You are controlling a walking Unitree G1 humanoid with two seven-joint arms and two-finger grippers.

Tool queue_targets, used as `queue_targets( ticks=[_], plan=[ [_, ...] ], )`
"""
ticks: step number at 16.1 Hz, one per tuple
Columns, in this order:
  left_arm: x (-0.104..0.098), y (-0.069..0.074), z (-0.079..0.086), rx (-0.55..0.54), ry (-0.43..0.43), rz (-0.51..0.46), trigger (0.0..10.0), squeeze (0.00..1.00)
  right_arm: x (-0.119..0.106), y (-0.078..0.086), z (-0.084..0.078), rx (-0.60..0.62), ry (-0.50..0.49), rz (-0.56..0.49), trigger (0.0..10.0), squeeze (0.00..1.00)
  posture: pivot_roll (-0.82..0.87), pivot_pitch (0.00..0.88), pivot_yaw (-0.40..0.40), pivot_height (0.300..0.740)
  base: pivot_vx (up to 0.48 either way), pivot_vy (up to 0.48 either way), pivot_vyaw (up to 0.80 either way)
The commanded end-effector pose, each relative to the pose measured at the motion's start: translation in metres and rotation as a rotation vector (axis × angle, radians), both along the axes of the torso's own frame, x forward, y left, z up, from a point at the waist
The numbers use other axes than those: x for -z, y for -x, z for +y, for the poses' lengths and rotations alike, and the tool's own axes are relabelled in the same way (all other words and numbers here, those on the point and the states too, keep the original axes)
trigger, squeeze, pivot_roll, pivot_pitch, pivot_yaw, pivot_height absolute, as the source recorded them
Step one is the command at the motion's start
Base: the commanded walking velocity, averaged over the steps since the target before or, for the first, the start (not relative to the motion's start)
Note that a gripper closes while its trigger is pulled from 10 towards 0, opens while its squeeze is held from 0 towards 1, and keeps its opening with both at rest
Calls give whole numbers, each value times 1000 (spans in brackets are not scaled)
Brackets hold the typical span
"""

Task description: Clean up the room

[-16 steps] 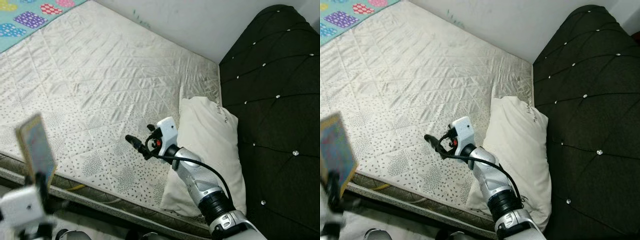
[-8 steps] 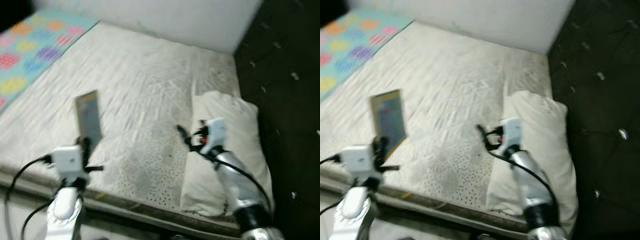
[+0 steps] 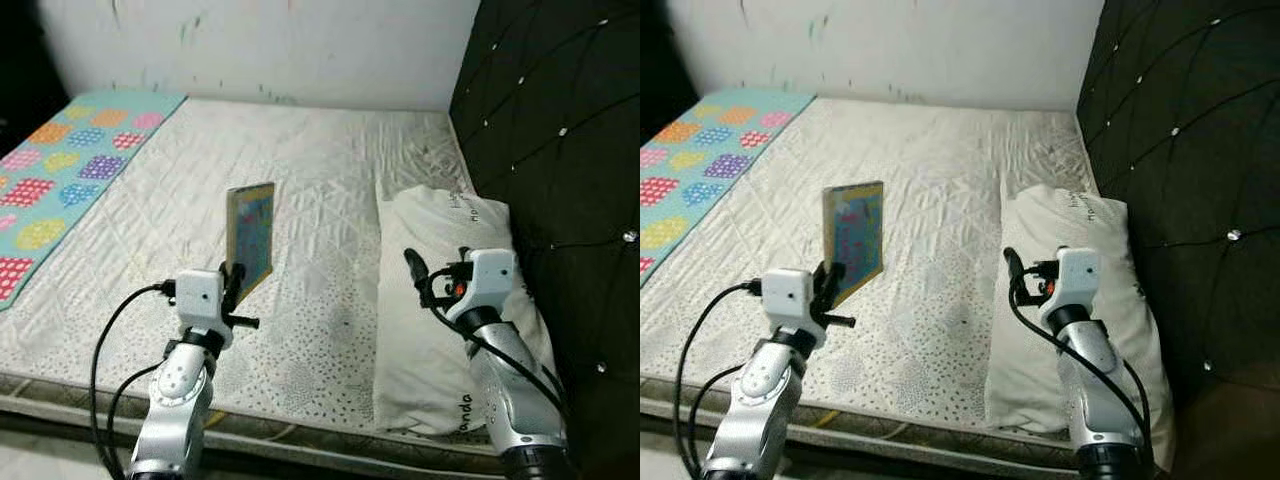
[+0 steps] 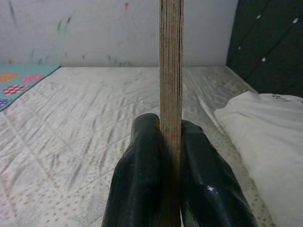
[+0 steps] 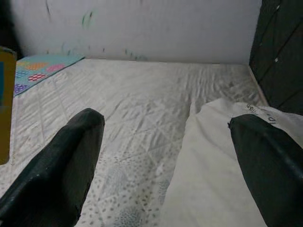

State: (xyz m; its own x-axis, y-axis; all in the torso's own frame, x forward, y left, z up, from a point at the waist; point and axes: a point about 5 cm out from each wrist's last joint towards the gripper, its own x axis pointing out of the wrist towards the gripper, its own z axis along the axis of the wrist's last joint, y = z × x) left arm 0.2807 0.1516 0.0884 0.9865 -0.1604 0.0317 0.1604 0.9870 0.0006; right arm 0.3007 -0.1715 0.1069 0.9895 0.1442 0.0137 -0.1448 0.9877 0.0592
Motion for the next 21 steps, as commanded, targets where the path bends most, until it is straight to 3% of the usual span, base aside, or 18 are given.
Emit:
queue_targets(
  ticks=[1,5,8,16,21],
  plan=[
    [-8,-6,4,-3,-10,-48,10000,0,0,1,3,0,6,5,10000,0,-240,0,35,740,0,0,0],
    [-6,-8,15,-4,-39,-55,10000,0,3,-2,24,-26,4,28,10000,0,-214,0,52,740,0,0,0],
    [-6,-7,23,-29,-28,-55,10000,0,8,0,28,-19,3,60,10000,0,-213,11,55,740,0,0,0],
    [-8,11,31,-102,-10,-58,10000,0,-3,-12,16,1,1,44,10000,0,-158,60,29,740,0,0,-800],
    [-7,16,35,-165,0,-29,10000,0,4,3,14,23,-18,46,10000,0,-174,86,61,740,0,0,-640]
  ],
)
